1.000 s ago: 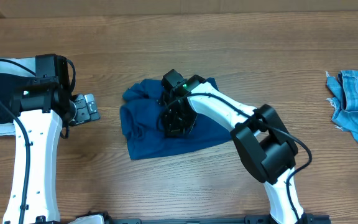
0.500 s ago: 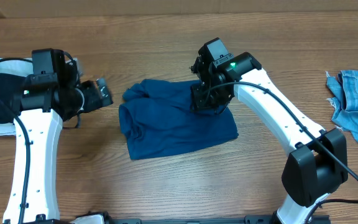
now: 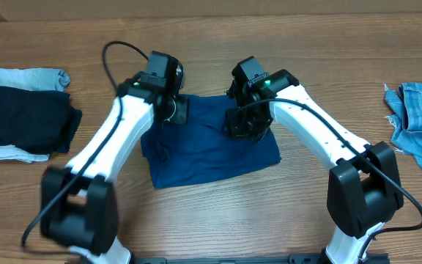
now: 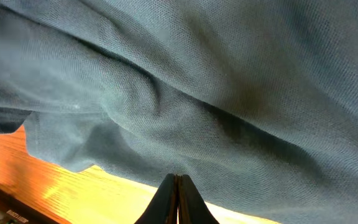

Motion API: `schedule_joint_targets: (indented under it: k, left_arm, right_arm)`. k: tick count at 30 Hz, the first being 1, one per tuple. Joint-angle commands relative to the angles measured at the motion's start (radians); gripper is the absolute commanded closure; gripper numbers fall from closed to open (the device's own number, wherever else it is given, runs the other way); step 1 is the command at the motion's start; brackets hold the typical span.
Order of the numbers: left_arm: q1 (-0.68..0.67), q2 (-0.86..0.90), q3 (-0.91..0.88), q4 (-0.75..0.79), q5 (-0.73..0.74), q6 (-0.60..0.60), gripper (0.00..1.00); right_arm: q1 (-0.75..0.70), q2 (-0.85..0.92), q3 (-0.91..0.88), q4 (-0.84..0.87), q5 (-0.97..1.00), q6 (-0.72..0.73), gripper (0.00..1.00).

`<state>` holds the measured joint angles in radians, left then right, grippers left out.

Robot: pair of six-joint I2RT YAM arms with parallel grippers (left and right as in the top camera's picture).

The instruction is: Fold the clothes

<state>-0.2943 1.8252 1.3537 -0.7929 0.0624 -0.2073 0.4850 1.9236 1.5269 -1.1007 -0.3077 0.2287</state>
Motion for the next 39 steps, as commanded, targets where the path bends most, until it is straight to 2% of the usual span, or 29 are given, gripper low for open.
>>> schedule_joint_targets:
  k: [1,6,10,14,20,25,30,33,35,39]
  left_arm:
    - [0.004,0.149,0.005,0.041,-0.101,-0.025,0.96]
    - [0.074,0.288,0.005,0.132,-0.138,-0.063,0.96]
    - [0.157,0.284,0.106,0.089,-0.11,-0.058,0.96]
    - [0.18,0.284,0.178,0.077,-0.029,-0.024,0.96]
    - [0.152,0.284,0.179,0.078,-0.021,-0.006,0.96]
    - [0.174,0.284,0.182,0.093,-0.045,0.002,0.96]
    - [0.198,0.284,0.269,0.078,-0.054,0.036,0.95]
    - [0.183,0.284,0.379,-0.007,0.059,0.073,0.96]
    - [0.158,0.284,0.432,-0.069,0.069,0.081,0.96]
    - [0.1,0.284,0.454,-0.124,0.172,0.125,0.96]
  right_arm:
    - [0.002,0.005,-0.017,0.0,-0.011,0.011,0.96]
    - [0.002,0.009,-0.034,-0.003,-0.019,0.01,0.96]
    - [0.005,0.025,-0.034,0.017,-0.023,0.003,0.96]
    - [0.004,0.094,-0.036,-0.027,0.099,-0.014,0.96]
    - [-0.015,0.173,-0.134,0.151,0.3,-0.062,0.96]
    - [-0.095,0.17,-0.19,0.095,0.348,-0.061,0.96]
    - [-0.118,0.056,-0.19,0.017,0.325,-0.059,0.96]
    - [-0.104,-0.061,-0.19,0.064,0.226,-0.104,0.96]
    - [-0.104,-0.133,-0.19,0.108,0.172,-0.109,0.96]
    - [-0.105,-0.196,-0.19,0.192,0.066,-0.126,0.96]
